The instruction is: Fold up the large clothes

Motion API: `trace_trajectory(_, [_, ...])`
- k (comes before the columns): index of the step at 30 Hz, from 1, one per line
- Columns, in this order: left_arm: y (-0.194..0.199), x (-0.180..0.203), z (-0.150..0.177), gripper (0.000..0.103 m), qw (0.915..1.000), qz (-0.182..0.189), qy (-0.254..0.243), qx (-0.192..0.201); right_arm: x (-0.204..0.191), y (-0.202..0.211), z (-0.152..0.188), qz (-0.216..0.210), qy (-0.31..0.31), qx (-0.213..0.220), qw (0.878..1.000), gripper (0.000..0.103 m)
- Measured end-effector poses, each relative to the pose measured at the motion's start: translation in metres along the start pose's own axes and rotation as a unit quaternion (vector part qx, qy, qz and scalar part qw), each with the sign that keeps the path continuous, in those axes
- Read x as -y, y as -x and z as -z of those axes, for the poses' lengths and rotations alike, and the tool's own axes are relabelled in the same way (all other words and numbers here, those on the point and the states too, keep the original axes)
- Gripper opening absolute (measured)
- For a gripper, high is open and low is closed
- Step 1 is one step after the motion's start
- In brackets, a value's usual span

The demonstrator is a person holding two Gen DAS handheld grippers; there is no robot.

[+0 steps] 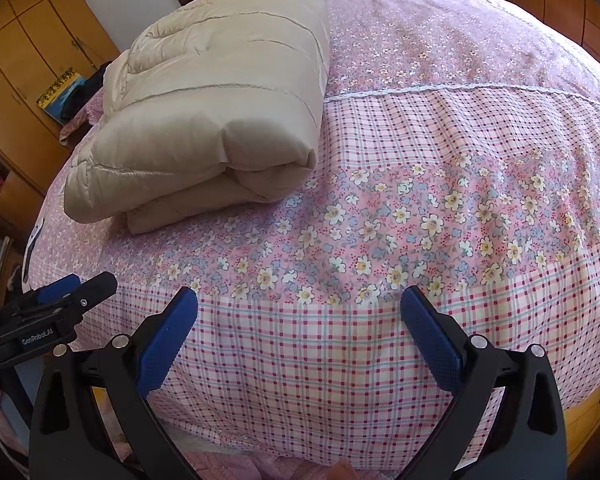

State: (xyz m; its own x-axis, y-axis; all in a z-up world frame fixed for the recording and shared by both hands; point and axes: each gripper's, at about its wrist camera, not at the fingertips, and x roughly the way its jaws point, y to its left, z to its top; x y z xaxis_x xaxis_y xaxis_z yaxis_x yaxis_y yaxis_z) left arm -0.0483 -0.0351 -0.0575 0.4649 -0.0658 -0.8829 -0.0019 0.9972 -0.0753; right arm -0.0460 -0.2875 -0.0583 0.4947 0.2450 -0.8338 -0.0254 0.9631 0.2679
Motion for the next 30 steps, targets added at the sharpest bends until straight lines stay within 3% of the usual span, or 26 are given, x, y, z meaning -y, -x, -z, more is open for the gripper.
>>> trace_trajectory(30, [0.0036,-0.0043,-0.0019,0.099,1.0,-0.005,0.002,0.003,-0.0031,0.0073,-0.0029,0.0,0.005,0.004,1.0,0.097])
